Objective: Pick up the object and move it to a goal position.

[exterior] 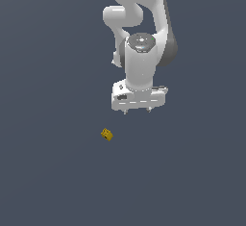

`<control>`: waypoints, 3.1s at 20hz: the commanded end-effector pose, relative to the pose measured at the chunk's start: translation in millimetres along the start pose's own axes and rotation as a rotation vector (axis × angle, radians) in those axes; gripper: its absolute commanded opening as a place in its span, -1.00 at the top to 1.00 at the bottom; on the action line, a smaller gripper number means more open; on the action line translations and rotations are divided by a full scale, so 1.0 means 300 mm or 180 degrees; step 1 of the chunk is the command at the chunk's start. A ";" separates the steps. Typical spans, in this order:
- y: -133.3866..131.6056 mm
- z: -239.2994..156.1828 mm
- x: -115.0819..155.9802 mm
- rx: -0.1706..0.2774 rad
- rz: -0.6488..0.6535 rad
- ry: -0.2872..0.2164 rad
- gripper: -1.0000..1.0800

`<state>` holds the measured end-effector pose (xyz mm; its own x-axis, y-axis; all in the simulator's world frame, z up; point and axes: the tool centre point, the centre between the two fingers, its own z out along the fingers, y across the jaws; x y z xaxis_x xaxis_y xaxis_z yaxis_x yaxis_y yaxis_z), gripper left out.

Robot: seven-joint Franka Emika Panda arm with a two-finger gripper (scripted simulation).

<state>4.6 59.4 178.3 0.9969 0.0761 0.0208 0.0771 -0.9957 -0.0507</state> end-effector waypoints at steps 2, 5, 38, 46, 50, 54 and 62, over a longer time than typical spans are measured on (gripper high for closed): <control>0.020 0.014 0.009 -0.0012 -0.0134 -0.0004 -0.92; 0.042 0.030 0.018 -0.0024 -0.0289 -0.0008 -0.92; 0.400 0.290 0.114 -0.0118 -0.2674 -0.0120 -0.92; 0.448 0.326 0.118 -0.0118 -0.2979 -0.0135 -0.92; 0.457 0.333 0.119 -0.0117 -0.3040 -0.0138 -0.92; 0.458 0.335 0.118 -0.0117 -0.3034 -0.0139 -0.92; 0.462 0.430 0.114 -0.0117 -0.3043 -0.0139 -0.92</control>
<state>52.2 -69.4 51.7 0.5130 0.8584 0.0004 0.8584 -0.5130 0.0011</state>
